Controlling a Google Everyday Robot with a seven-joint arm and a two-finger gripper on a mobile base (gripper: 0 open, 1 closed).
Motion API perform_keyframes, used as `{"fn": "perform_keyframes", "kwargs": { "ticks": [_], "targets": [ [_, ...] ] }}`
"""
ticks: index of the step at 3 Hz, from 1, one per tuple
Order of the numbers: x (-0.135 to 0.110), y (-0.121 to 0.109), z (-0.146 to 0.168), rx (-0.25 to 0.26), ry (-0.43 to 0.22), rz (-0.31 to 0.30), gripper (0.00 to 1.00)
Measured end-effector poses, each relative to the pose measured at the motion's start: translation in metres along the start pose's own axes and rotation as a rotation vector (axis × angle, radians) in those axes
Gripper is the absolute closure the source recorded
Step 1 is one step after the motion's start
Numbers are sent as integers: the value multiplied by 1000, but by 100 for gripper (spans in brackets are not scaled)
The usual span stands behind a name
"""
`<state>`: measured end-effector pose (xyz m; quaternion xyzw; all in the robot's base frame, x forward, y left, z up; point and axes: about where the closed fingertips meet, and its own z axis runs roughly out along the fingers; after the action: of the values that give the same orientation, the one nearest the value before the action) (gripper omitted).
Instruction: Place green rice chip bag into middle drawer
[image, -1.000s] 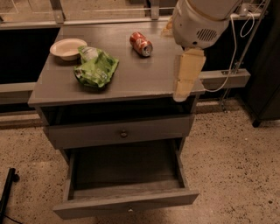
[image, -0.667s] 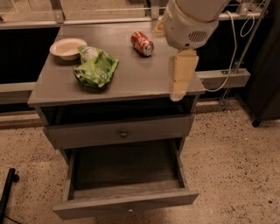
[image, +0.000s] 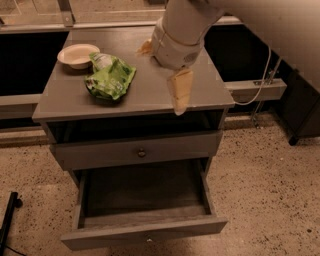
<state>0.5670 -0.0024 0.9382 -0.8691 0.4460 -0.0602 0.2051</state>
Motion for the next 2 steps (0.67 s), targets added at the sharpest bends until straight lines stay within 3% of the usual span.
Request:
{"fn": "perform_keyframes", "kwargs": {
  "ticks": [1,2],
  "targets": [
    [5,-1,20,-30,65,-128,0],
    [6,-1,20,-30,67,-129,0]
  ]
}}
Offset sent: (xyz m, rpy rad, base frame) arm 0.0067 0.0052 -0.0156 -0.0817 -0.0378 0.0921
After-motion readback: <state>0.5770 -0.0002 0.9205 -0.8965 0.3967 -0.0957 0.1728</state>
